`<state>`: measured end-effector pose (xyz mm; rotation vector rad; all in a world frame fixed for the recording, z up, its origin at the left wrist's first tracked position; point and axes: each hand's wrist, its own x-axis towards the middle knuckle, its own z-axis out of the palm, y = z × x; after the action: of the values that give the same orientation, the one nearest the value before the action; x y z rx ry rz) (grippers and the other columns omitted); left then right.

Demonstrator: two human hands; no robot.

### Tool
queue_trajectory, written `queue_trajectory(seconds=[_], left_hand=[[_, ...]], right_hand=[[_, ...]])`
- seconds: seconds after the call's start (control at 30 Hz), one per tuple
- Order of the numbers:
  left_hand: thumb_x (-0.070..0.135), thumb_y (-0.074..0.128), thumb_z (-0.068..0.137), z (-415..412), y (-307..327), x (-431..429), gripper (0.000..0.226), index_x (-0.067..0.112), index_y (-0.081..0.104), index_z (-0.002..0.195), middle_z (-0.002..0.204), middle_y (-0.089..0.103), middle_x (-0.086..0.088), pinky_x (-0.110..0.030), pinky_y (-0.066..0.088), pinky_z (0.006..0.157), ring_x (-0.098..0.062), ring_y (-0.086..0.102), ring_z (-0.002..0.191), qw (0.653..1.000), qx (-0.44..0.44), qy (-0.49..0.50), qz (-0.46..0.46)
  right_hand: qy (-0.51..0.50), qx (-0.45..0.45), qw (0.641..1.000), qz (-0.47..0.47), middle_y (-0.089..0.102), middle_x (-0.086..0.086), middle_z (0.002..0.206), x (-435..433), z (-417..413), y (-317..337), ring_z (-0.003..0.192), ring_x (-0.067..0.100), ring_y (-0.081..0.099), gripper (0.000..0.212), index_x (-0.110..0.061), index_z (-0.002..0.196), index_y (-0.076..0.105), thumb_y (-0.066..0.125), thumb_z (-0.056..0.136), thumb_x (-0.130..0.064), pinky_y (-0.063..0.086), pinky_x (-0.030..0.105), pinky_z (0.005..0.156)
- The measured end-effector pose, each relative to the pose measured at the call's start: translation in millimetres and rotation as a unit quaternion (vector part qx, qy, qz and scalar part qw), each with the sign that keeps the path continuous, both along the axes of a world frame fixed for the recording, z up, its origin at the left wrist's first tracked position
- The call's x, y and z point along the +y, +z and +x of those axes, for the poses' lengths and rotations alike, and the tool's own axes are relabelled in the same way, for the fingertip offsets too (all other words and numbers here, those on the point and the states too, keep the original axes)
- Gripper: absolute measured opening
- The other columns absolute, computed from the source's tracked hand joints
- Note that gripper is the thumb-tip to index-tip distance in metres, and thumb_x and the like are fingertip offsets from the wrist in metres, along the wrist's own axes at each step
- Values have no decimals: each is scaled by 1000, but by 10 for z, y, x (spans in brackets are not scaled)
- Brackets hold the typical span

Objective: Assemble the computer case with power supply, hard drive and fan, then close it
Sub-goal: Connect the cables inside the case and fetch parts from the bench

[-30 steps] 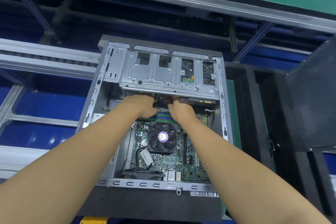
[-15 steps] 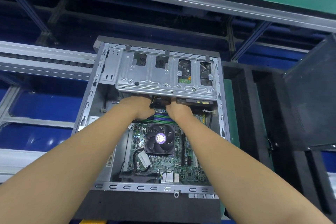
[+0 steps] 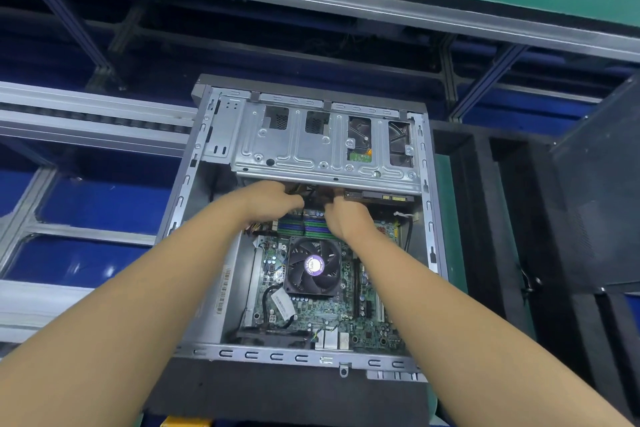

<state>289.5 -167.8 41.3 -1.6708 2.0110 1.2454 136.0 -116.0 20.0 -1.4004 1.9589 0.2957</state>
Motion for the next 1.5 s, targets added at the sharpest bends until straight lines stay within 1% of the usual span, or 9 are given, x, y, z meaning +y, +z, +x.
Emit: queue_trajectory(seconds=[0.17,0.33,0.43,0.57,0.77,0.9,1.1,1.33,1.5], left_hand=[[30,55,94,116,154,31,18,14,61,94,89,59,-4,-28,39,66,-15,51,75,998,37,-46,22],[21,53,95,250,362,24,51,26,44,145,131,59,0,-35,41,104,-19,54,119,992,47,-80,83],[21,54,95,199,331,80,41,18,54,136,124,64,-6,-35,43,103,-23,59,115,996,57,-61,42],[27,60,92,209,174,138,29,8,59,113,105,65,-6,-36,46,89,-25,59,96,996,78,10,30],[24,68,87,265,61,70,23,5,66,99,96,70,-6,-32,41,80,-19,57,90,994,94,24,44],[25,72,86,234,16,6,20,14,64,100,111,67,6,-32,45,96,-19,61,108,997,66,-14,26],[16,75,87,220,-81,-22,16,24,67,98,71,68,17,-17,38,83,5,61,73,986,121,-27,109],[35,70,90,296,-121,-53,27,8,74,91,83,65,9,-28,40,81,-11,54,83,997,68,-39,7],[33,71,90,305,-110,-41,14,26,67,101,98,69,6,-30,52,92,-13,64,91,993,115,16,11]], right_hand=[[-40,-52,993,-99,62,22,130,156,34,7,121,39,56,31,1,129,53,44,107,-19,46,36,94],[-35,-129,984,-115,51,7,136,376,37,-47,129,28,44,28,-24,131,56,50,103,-23,36,41,112],[-87,-209,964,-139,60,3,118,452,7,-44,99,19,59,15,-23,115,58,50,103,-19,50,31,86],[-136,-231,950,-161,62,-3,93,453,-4,-28,68,9,55,16,-22,109,61,48,103,-16,42,22,56],[-147,-199,955,-160,68,3,98,433,87,-30,76,22,61,16,-23,108,60,47,101,-17,52,36,71],[-144,-197,955,-167,68,3,107,388,112,-26,93,26,64,20,-20,114,62,49,99,-17,54,37,83],[-165,-300,923,-173,65,-9,89,340,180,-29,92,20,64,22,-20,113,69,64,93,-25,50,31,80],[-239,-402,868,-168,72,-5,99,305,191,-96,94,14,69,26,-22,105,63,80,87,-30,52,25,78],[-219,-382,878,-189,69,-7,94,304,195,-134,91,13,65,14,-28,88,67,80,87,-25,51,29,84]])
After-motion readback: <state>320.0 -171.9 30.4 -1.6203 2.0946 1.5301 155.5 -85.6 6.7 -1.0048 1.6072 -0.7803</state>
